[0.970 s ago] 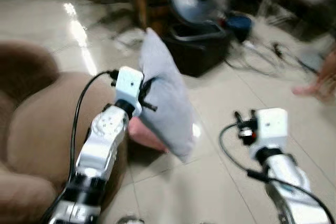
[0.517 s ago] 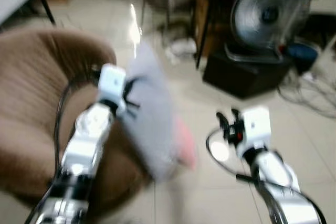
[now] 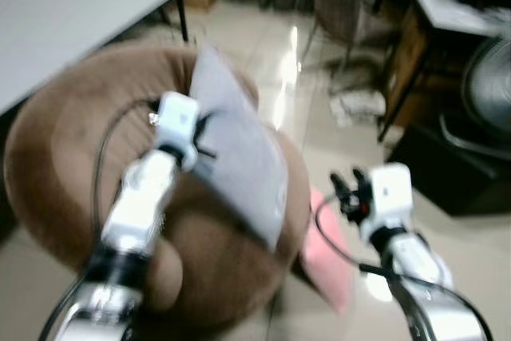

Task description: Move the pillow to the sofa from floor

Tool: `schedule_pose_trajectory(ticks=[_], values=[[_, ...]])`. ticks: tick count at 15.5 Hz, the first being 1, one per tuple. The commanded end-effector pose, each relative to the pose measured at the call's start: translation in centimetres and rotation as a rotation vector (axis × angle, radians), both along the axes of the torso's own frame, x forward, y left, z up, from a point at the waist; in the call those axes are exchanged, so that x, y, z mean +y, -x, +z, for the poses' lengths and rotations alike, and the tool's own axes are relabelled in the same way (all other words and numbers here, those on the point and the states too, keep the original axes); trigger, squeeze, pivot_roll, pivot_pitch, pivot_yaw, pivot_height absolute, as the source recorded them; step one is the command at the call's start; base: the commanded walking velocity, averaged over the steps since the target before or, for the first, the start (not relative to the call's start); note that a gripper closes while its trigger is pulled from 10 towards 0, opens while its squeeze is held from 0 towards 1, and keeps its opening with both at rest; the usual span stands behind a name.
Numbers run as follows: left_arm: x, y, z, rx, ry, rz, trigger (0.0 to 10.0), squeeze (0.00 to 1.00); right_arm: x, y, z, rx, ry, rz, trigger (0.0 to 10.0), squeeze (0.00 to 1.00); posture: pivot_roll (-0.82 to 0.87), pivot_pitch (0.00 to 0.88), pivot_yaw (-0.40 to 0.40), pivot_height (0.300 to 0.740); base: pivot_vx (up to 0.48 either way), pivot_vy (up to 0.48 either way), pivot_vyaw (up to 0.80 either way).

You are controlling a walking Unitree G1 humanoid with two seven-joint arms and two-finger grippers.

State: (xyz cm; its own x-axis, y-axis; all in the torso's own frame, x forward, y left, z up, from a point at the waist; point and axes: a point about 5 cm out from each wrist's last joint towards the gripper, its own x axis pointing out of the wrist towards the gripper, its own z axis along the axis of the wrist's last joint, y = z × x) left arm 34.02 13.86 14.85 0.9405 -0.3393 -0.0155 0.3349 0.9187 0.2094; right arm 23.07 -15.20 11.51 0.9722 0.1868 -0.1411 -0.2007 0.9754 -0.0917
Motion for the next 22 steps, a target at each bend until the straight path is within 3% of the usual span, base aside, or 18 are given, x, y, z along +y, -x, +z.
schedule_pose_trajectory(ticks=[1, 4, 7, 8, 9, 11, 13, 14, 16, 17, 21, 22], values=[[-2.9, -1.0, 1.2, -0.048, 0.006, -0.094, 10.0, 0.00, -1.1, 0.1, -0.4, 0.015, 0.060, -0.028, 10.0, 0.00, -0.03, 0.000, -0.030, 0.740, 0.270, 0.000, 0.00], [-3.8, -3.0, -0.9, 0.064, -0.077, -0.009, 10.0, 0.00, -0.4, 0.8, -0.3, 0.000, 0.082, 0.078, 10.0, 0.00, -0.06, 0.009, 0.000, 0.740, 0.000, 0.000, 0.00], [-2.4, -3.8, -1.9, 0.141, -0.222, 0.093, 10.0, 0.00, 0.4, 2.1, -0.6, 0.041, 0.039, 0.223, 10.0, 0.00, -0.07, 0.011, 0.014, 0.740, 0.000, 0.000, 0.00], [0.1, -4.1, -2.6, 0.199, -0.330, 0.181, 10.0, 0.00, 0.9, 3.4, -0.5, 0.068, -0.022, 0.341, 10.0, 0.00, -0.07, 0.021, 0.019, 0.740, 0.000, 0.000, 0.00], [2.2, -4.1, -2.8, 0.232, -0.349, 0.258, 10.0, 0.00, 1.1, 3.8, -0.3, 0.075, -0.063, 0.400, 10.0, 0.00, -0.06, 0.024, 0.017, 0.740, 0.000, 0.000, 0.00], [3.3, -4.2, -2.8, 0.246, -0.368, 0.301, 10.0, 0.00, 1.2, 4.0, -0.3, 0.073, -0.071, 0.425, 10.0, 0.00, -0.06, 0.028, 0.013, 0.740, 0.000, 0.000, 0.00], [6.7, -4.2, -2.1, 0.282, -0.465, 0.394, 10.0, 0.00, 1.1, 4.1, -0.3, 0.089, -0.111, 0.510, 10.0, 0.00, -0.04, 0.033, -0.001, 0.740, 0.000, 0.000, 0.00], [7.6, -4.2, -1.8, 0.291, -0.486, 0.414, 10.0, 0.00, 1.1, 4.1, -0.4, 0.100, -0.114, 0.541, 10.0, 0.00, -0.04, 0.033, -0.001, 0.740, 0.000, 0.000, 0.00], [8.7, -4.0, -1.9, 0.339, -0.470, 0.430, 10.0, 0.00, 1.1, 4.1, -0.5, 0.115, -0.114, 0.594, 10.0, 0.00, -0.03, 0.034, -0.008, 0.740, 0.000, 0.000, 0.00], [9.0, -4.0, -1.8, 0.343, -0.455, 0.438, 10.0, 1.00, 1.3, 4.1, -0.3, 0.122, -0.122, 0.629, 10.0, 0.00, -0.03, 0.034, -0.008, 0.740, 0.000, 0.000, 0.00], [8.9, -4.1, -1.4, 0.320, -0.429, 0.452, 10.0, 1.00, 1.5, 4.5, -0.3, 0.142, -0.137, 0.693, 10.0, 0.00, -0.03, 0.034, -0.006, 0.740, 0.000, 0.000, 0.00], [8.8, -4.3, -0.9, 0.267, -0.422, 0.473, 10.0, 1.00, 1.4, 4.5, -0.3, 0.137, -0.136, 0.687, 10.0, 0.00, -0.03, 0.031, -0.006, 0.740, 0.000, 0.000, 0.00]])
